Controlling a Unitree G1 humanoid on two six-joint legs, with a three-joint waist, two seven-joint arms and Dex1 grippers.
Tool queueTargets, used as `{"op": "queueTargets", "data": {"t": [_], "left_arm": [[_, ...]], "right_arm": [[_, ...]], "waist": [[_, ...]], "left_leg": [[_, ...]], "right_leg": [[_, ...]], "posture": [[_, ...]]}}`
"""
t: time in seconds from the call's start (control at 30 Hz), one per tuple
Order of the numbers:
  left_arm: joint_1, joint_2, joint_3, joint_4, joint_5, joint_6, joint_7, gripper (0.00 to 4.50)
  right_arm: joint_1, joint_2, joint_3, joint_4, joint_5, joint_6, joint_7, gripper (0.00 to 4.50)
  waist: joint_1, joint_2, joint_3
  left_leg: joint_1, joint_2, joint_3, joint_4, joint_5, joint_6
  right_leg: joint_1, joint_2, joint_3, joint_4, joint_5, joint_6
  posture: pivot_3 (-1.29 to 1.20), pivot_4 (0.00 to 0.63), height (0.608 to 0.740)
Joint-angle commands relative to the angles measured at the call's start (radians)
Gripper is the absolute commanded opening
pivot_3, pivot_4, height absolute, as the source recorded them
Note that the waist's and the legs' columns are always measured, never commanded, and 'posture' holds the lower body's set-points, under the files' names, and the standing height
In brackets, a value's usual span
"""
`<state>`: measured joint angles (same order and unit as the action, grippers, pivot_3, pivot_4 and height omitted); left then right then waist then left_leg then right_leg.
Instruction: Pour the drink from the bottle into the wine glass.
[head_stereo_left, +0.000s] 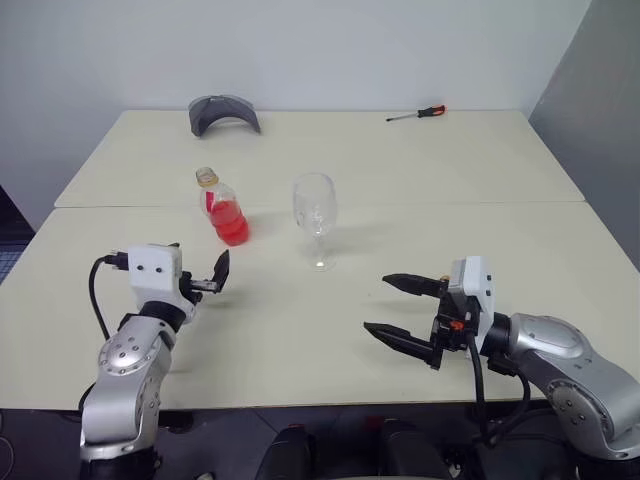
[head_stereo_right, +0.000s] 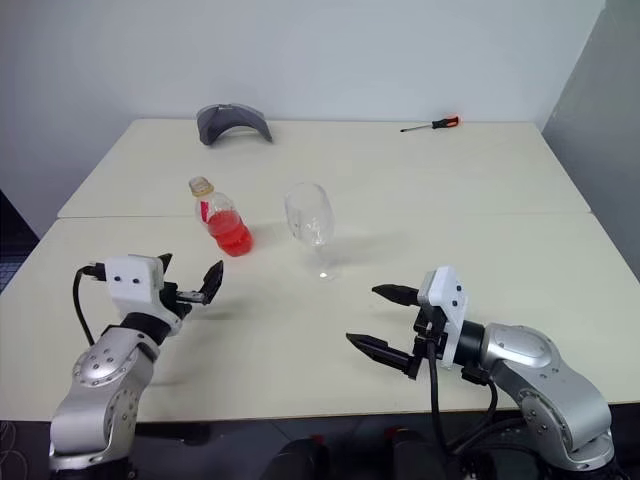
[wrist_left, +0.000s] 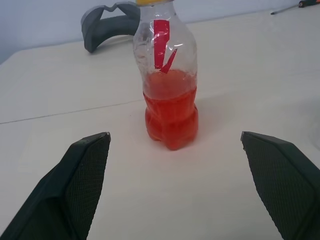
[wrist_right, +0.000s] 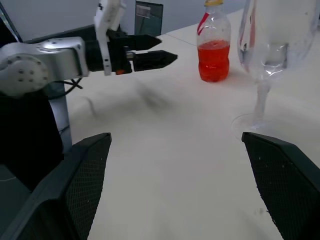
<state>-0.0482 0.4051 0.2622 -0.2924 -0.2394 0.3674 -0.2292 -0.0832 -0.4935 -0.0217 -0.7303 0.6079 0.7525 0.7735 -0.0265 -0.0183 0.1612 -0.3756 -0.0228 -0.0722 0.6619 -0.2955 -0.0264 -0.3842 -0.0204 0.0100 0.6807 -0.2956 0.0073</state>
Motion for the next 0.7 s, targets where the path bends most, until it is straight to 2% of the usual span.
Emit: {"op": "queueTargets", "data": {"t": [0.03,0.3,0.7], "left_arm": [[-0.076,0.008,0.004,0.054,0.026,-0.053,0.006,4.50],[-0.140,0.003,-0.015,0.104,0.024,-0.071,-0.020,4.50],[-0.247,-0.001,-0.015,0.249,0.003,-0.070,-0.051,4.50]], "right_arm": [[-0.045,0.011,-0.016,-0.043,0.046,-0.003,-0.056,4.46],[-0.103,0.017,-0.002,-0.022,0.069,-0.004,-0.145,4.46],[-0.129,0.009,0.006,0.013,0.063,-0.014,-0.187,4.46]], "waist": [[0.000,0.000,0.000],[0.001,-0.001,0.000],[0.004,-0.001,0.000]], "left_leg": [[0.000,0.000,0.000,0.000,0.000,0.000],[-0.004,-0.001,0.000,0.001,0.000,-0.001],[-0.004,-0.001,-0.001,0.001,0.001,-0.002]], "right_leg": [[0.000,0.000,0.000,0.000,0.000,0.000],[-0.003,-0.001,0.000,0.000,0.000,0.000],[-0.003,-0.001,-0.001,0.000,0.000,0.001]], "posture": [[0.00,0.150,0.740],[0.00,0.150,0.740],[0.00,0.150,0.740]]}}
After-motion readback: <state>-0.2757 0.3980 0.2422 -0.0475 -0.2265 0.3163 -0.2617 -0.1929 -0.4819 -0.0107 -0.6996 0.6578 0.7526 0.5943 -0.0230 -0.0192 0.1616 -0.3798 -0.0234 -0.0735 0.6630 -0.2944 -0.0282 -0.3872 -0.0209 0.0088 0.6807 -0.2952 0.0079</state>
